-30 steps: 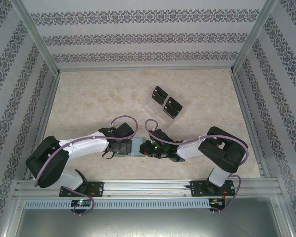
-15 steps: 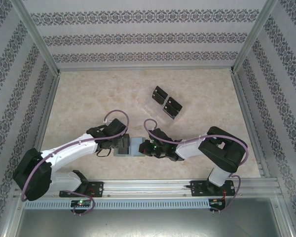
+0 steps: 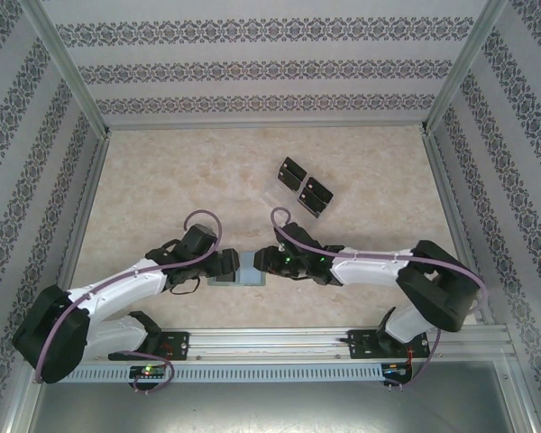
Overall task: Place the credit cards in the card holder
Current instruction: Close the card holder at the center of the table.
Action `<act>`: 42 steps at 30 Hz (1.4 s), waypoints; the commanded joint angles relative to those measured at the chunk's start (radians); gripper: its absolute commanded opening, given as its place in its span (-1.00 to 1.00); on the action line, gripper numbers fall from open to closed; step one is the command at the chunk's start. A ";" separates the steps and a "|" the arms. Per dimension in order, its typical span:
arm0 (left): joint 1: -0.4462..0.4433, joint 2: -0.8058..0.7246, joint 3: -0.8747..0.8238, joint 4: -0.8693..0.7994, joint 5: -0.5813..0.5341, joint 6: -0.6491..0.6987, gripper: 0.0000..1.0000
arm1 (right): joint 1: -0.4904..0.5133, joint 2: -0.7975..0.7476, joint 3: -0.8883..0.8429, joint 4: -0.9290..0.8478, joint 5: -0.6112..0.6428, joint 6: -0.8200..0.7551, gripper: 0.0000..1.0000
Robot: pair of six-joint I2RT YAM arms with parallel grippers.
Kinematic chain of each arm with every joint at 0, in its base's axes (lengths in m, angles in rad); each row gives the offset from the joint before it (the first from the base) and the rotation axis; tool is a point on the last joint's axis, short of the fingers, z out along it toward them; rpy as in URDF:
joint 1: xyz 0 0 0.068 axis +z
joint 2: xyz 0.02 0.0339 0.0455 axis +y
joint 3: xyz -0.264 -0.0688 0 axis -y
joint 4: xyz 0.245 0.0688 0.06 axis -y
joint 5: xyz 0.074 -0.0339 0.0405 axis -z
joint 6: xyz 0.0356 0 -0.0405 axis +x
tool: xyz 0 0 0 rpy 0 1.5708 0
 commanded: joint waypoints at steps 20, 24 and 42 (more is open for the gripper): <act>0.022 -0.041 -0.083 0.144 0.032 -0.028 1.00 | 0.000 -0.081 0.066 -0.365 0.223 -0.169 0.04; 0.022 -0.029 -0.088 0.156 0.033 -0.025 1.00 | -0.002 -0.054 0.067 -0.355 0.212 -0.168 0.03; 0.024 0.020 -0.096 0.200 0.043 -0.014 1.00 | -0.006 0.003 0.055 -0.288 0.162 -0.161 -1.00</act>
